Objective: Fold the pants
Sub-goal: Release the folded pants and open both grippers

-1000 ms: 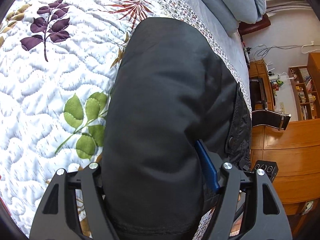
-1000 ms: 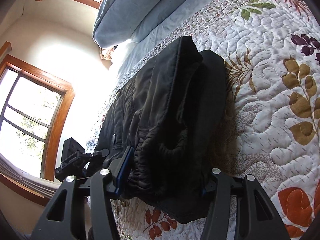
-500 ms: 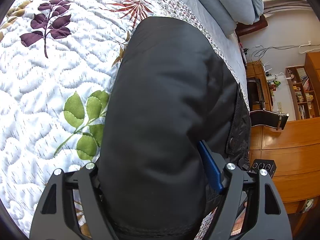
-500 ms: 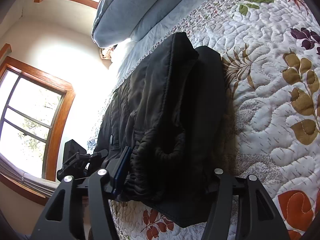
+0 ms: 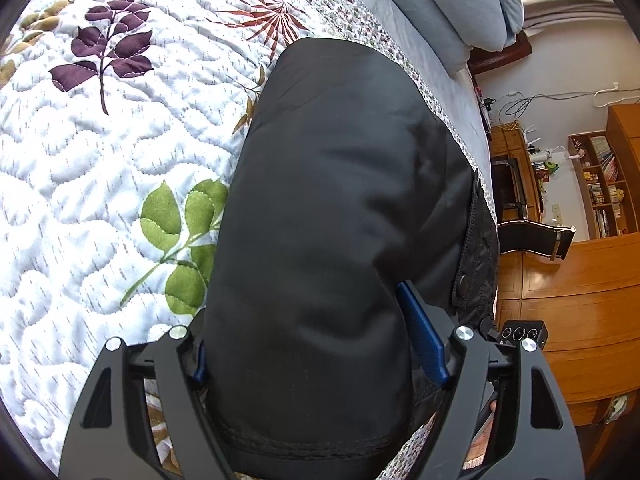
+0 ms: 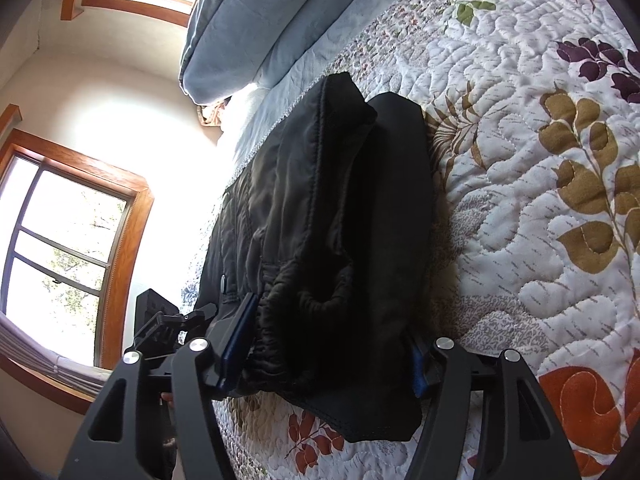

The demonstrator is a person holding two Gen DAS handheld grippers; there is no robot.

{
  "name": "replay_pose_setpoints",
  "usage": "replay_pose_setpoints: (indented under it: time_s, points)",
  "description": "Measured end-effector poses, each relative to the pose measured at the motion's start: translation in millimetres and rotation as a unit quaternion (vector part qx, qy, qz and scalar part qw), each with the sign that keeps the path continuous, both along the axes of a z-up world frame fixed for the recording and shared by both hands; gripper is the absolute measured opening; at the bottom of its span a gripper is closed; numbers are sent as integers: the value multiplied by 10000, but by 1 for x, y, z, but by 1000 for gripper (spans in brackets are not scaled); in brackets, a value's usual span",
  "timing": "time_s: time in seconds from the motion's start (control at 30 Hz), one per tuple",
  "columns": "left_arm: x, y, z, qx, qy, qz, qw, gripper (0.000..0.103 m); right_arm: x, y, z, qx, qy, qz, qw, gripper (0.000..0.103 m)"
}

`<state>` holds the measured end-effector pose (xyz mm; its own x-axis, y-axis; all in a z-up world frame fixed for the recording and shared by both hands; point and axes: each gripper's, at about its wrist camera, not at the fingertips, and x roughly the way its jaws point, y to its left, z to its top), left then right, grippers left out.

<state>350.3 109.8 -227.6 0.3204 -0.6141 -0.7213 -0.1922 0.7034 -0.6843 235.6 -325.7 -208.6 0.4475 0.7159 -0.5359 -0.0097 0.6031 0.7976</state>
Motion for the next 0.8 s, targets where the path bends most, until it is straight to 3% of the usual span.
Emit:
replay_pose_setpoints:
  time_s: [0.13,0.2,0.5,0.67,0.8]
  points:
    - [-5,9,5,104,-47,59,9999,78,-2,-7,1,-67,-1,-32,10000,64]
    - [-8,14,7,196,-38,113,9997,85,-4,-7,3,-133,-7,-37,9999,64]
    - [-28,35,16,297,-150,312,9990,86,-25,-39,12,-211,-50,-357,9991,66]
    - [-46,39,36,893,-476,412,9940,88,-50,-61,30,-451,-192,-643,9967,67]
    - [-64,32,55,1628,-736,361,9833,90,-71,-63,45,-779,-328,-738,9937,68]
